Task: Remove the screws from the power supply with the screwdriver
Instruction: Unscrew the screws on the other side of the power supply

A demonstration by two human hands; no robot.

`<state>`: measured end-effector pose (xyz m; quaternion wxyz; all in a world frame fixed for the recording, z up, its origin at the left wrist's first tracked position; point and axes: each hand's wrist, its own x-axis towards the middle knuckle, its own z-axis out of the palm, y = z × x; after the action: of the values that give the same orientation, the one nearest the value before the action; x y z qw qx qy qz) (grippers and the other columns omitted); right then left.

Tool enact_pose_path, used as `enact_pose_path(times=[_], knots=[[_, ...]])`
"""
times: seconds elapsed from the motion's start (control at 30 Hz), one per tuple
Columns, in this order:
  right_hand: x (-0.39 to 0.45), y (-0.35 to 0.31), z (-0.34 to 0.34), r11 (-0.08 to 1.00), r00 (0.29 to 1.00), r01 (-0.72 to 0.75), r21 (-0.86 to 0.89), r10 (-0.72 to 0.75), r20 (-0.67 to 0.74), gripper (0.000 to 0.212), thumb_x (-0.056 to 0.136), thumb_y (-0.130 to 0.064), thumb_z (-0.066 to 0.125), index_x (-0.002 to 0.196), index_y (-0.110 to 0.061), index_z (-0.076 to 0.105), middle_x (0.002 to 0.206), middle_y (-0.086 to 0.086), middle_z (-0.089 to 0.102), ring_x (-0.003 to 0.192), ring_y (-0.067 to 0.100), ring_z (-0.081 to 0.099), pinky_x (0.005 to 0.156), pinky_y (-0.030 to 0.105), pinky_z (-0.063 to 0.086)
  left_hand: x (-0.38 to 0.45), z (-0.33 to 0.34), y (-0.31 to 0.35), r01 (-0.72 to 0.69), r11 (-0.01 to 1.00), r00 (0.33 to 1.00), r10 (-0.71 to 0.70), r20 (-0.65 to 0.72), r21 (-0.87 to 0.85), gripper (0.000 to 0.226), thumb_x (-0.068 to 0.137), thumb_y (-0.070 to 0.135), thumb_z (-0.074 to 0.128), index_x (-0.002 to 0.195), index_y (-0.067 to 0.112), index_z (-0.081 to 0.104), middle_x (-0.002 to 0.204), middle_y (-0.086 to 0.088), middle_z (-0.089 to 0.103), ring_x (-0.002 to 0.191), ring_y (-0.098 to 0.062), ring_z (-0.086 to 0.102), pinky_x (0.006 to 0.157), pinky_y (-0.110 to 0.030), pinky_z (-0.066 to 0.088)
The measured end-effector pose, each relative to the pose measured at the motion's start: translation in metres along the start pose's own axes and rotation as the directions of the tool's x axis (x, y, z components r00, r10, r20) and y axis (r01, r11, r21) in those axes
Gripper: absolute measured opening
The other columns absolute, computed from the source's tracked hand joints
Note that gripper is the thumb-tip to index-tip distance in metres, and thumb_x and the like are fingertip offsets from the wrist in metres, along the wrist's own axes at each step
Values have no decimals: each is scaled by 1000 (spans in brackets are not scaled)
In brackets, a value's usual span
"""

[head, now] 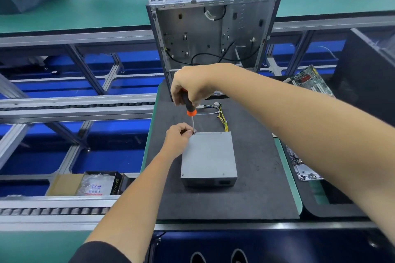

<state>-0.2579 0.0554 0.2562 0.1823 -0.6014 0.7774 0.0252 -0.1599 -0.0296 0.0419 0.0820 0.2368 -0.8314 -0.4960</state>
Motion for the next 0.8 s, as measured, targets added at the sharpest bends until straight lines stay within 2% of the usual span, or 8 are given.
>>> enact_pose_path(times=[0.1, 0.17, 0.2, 0.3, 0.43, 0.53, 0.63, 0.8], knots=[[0, -1, 4, 997, 997, -72, 0, 72, 0, 25, 77, -6, 65, 99, -17, 67, 88, -5, 64, 78, 14, 60, 59, 23, 45, -1, 0, -1, -3, 1000, 1000, 3, -9, -1, 23, 91, 3, 53, 79, 16, 66, 85, 10, 68, 85, -5, 59, 82, -22, 42], [2, -2, 7, 995, 994, -104, -8, 104, -41, 15, 87, -28, 62, 93, -15, 59, 83, 0, 63, 63, 15, 66, 53, 23, 45, -1, 1, 0, -5, 1000, 1000, 5, -13, -12, 24, 91, 2, 52, 77, 17, 66, 84, 11, 68, 82, 0, 58, 77, -16, 41], [4, -3, 9, 991, 992, -111, -71, 107, -63, 25, 92, -38, 53, 88, -14, 55, 81, 3, 62, 54, 16, 66, 50, 25, 45, -1, 1, 0, -6, 1000, 1000, 6, -14, -19, 24, 91, 1, 52, 78, 17, 65, 84, 11, 68, 81, 1, 57, 74, -13, 40], [9, -5, 14, 954, 976, -194, -231, 163, -148, 30, 100, -24, 38, 73, -11, 44, 72, 6, 49, 52, 15, 48, 46, 28, 31, -1, 1, 1, 9, 1000, 1000, -9, -4, -25, 23, 92, 2, 52, 79, 16, 66, 85, 10, 67, 81, 1, 58, 70, -9, 39], [10, -4, 12, 987, 983, -157, -24, 153, -97, 20, 98, -25, 43, 84, -12, 48, 69, 4, 59, 47, 16, 60, 48, 24, 38, -1, 1, 1, 5, 1000, 1000, -5, -5, -28, 24, 92, 2, 52, 79, 17, 65, 88, 7, 68, 84, -1, 58, 72, -11, 39], [1, 6, 10, 993, 993, -27, 113, 40, -113, 10, 95, -26, 55, 94, -19, 48, 76, -9, 54, 54, 7, 63, 55, 27, 45, -2, 1, 1, -1, 1000, 1000, 0, -5, -11, 23, 92, 2, 51, 80, 16, 64, 89, 6, 68, 84, -2, 58, 73, -11, 39], [-5, 18, 11, 983, 992, -11, 181, 35, -125, 14, 91, -24, 63, 98, -22, 51, 85, -8, 55, 78, 17, 63, 69, 30, 46, -1, 2, 1, -15, 1000, 1000, 14, -9, -7, 21, 91, 0, 51, 82, 11, 66, 88, 4, 67, 82, 0, 57, 73, -12, 39], [-6, 19, 11, 968, 994, 9, 249, 18, -107, 23, 81, -10, 68, 101, -19, 58, 96, -6, 56, 87, 15, 55, 69, 25, 44, -1, 4, 1, 8, 1000, 1000, -8, -16, -13, 25, 92, 0, 51, 76, 16, 63, 87, 5, 68, 87, -10, 59, 79, -20, 42]])
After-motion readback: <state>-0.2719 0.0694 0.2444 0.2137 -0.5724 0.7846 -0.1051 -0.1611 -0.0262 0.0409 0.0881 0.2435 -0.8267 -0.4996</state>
